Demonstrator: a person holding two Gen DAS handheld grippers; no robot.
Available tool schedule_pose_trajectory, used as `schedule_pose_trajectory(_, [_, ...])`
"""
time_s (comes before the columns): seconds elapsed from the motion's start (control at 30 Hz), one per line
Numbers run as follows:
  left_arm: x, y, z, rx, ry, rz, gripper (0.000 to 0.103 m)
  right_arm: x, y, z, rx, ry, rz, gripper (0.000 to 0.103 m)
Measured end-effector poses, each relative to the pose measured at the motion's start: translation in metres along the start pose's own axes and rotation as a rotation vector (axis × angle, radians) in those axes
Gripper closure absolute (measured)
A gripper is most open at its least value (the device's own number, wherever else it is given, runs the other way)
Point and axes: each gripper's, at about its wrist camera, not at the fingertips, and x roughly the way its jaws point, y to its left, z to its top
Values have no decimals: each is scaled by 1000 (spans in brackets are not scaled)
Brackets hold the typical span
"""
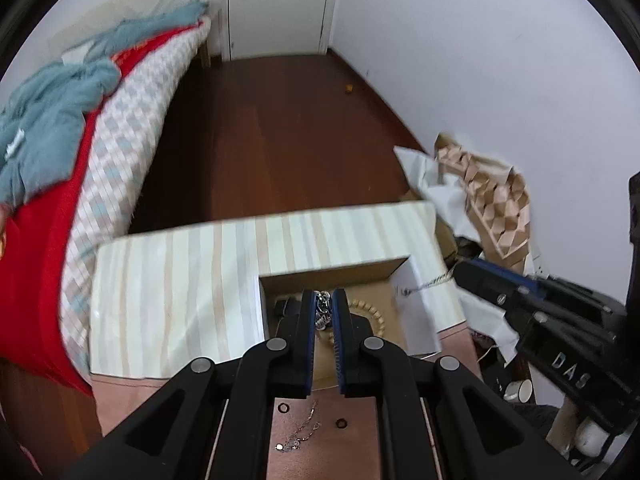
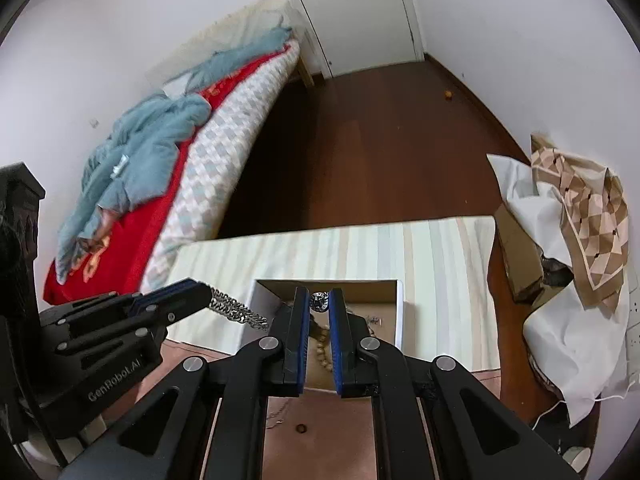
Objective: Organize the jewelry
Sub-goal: 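Carry the chain and charm into the white box and open both tools, then lift both open tools away from the box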
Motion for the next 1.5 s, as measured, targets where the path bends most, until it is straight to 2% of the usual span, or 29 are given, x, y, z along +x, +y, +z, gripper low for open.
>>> schedule_pose_trajectory(0.27, [41,10,-16,-42,110,-3,97,40,-20,8,7,62,-54,93])
schedule_pose_trajectory(0.5, [50,18,-16,-88,151,36,93,55,-23,17,1,83,-82,93])
schedule_pose_trajectory(0.57, [50,20,-16,-91,147,56,90,62,-23,17,-5,113,-80,93])
schedule_pose_trajectory(0.6, [51,21,-16,-91,148,68,87,64,-23,15,-6,130,-73,93])
schedule_pose_trajectory(0.63, [50,21,-16,-88,144,77,77,69,-22,11,-15,166,-65,93])
schedule_pose_trajectory(0.67, [49,21,-17,-84,136,90,60,73,-23,6,-16,207,-73,93])
schedule_pose_trajectory(0.73, [45,23,-20,-83,112,120,41,77,-24,-6,-15,263,-76,92])
schedule_pose_trajectory(0.77, [43,24,-22,-81,98,136,40,78,-25,-11,-22,291,-88,92])
schedule_pose_trajectory(0.83, [42,28,-24,-90,99,156,40,76,-29,-19,-19,310,-110,80])
schedule_pose_trajectory(0.9, [41,32,-27,-101,102,171,38,67,-35,-24,-4,295,-129,41])
schedule_pose_trajectory(0.97, [36,35,-30,-112,89,179,26,56,-37,-26,-3,265,-155,34])
schedule_pose_trajectory(1.03, [30,35,-32,-115,69,192,24,47,-37,-27,0,244,-177,31])
schedule_pose_trajectory(1.1, [25,34,-34,-113,51,215,11,39,-34,-30,-16,215,-239,9])
schedule_pose_trajectory(1.13, [22,34,-37,-109,42,227,5,37,-32,-31,-26,204,-263,6])
schedule_pose_trajectory(1.23, [18,31,-43,-92,34,258,4,37,-25,-39,-50,197,-322,5])
schedule_pose_trajectory(1.37, [14,31,-52,-86,27,263,2,39,-21,-49,-43,202,-343,0])
schedule_pose_trajectory(1.5, [5,29,-57,-80,9,276,1,35,-15,-56,-49,183,-352,0])
